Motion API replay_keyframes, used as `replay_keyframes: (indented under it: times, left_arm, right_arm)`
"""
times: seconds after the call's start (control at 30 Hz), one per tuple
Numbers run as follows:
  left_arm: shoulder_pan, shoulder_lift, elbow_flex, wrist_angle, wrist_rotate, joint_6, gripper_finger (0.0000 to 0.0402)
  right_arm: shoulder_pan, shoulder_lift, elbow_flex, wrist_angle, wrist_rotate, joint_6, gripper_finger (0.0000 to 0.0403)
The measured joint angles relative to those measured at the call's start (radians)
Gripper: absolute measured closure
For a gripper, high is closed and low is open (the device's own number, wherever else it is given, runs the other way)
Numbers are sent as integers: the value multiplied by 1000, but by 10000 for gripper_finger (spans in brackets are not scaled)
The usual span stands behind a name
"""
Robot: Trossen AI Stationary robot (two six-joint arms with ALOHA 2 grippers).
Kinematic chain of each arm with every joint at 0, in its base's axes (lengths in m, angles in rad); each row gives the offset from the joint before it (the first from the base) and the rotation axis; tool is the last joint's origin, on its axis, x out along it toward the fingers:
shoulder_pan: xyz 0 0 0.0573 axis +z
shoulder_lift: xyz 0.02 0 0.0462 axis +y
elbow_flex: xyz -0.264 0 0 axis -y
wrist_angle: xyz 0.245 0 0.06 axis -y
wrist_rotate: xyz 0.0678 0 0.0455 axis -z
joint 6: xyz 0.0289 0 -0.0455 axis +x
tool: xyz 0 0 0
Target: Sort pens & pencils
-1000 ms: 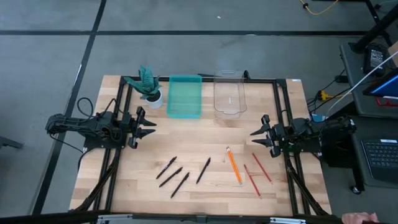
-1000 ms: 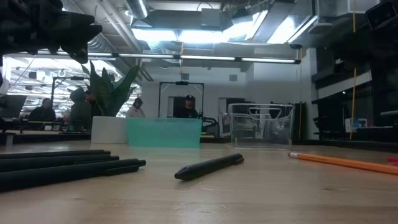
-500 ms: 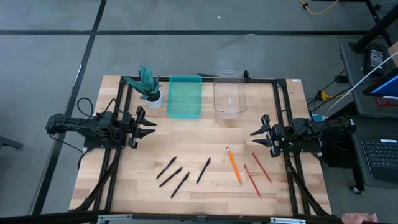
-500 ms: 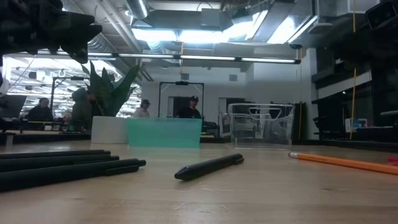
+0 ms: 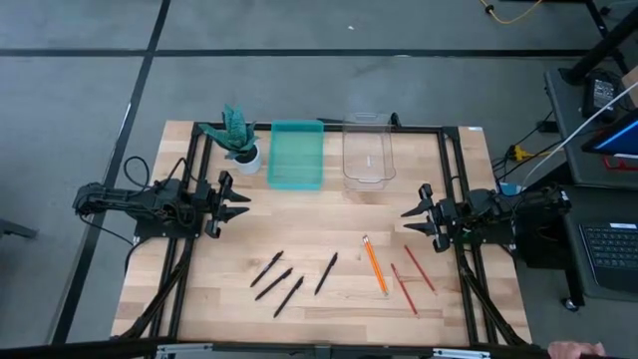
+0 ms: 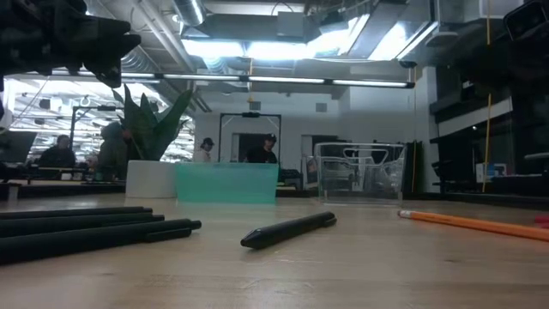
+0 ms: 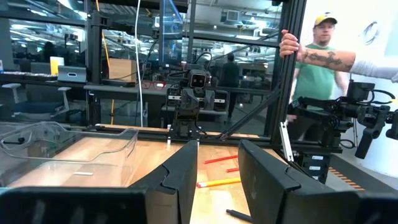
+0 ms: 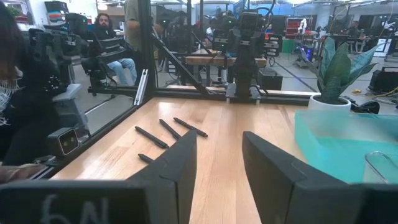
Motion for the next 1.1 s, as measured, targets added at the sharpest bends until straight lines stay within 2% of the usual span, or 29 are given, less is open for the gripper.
replay_keyframes:
  times: [1.1]
  left_arm:
    - [0,0,0,0,0,0,290]
  right_arm:
    - [0,0,0,0,0,-19,273]
